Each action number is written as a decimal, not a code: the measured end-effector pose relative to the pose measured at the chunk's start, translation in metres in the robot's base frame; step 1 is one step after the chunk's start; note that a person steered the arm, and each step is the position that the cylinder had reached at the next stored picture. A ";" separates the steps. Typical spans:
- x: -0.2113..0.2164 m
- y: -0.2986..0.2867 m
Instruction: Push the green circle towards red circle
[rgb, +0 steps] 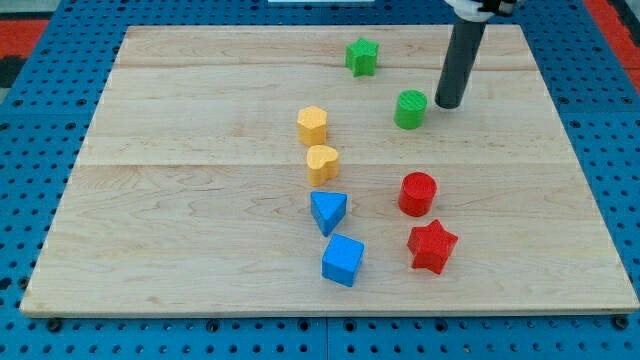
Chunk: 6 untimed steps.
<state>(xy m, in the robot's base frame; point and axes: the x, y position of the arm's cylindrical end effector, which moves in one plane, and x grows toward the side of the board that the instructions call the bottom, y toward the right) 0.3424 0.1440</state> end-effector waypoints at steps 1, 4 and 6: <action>0.000 -0.060; 0.032 -0.107; 0.069 -0.071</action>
